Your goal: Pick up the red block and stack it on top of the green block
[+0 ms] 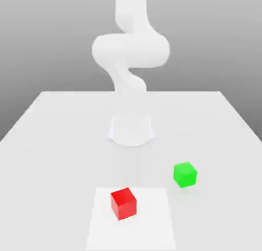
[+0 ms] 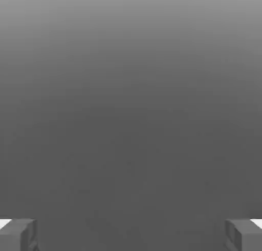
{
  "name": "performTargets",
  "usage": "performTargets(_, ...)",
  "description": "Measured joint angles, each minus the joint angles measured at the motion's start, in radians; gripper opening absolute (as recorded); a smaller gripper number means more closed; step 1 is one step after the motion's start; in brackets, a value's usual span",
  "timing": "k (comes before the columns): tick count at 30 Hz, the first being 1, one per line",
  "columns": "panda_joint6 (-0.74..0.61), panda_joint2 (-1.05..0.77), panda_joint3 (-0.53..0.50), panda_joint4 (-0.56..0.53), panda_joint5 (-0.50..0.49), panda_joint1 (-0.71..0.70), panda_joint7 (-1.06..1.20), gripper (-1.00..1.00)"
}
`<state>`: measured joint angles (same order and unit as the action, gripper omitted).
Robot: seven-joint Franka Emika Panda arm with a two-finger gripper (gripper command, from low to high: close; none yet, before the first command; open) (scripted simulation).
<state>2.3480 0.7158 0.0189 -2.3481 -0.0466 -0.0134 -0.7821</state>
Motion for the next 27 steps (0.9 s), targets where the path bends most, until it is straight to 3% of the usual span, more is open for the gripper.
performTargets(7,0.15,-0.278,0.014,-0.148,-0.118,-0.035,0.079,0.0)
performTargets(12,0.256,-0.465,-0.015,-0.25,-0.146,-0.038,0.172,0.0)
performTargets(16,0.345,-0.606,-0.042,-0.334,-0.099,-0.028,0.296,0.0)
performTargets(19,0.413,-0.703,-0.04,-0.396,0.006,-0.019,0.437,0.0)
performTargets(27,0.598,-0.924,-0.026,-0.387,0.063,-0.025,0.498,0.0)
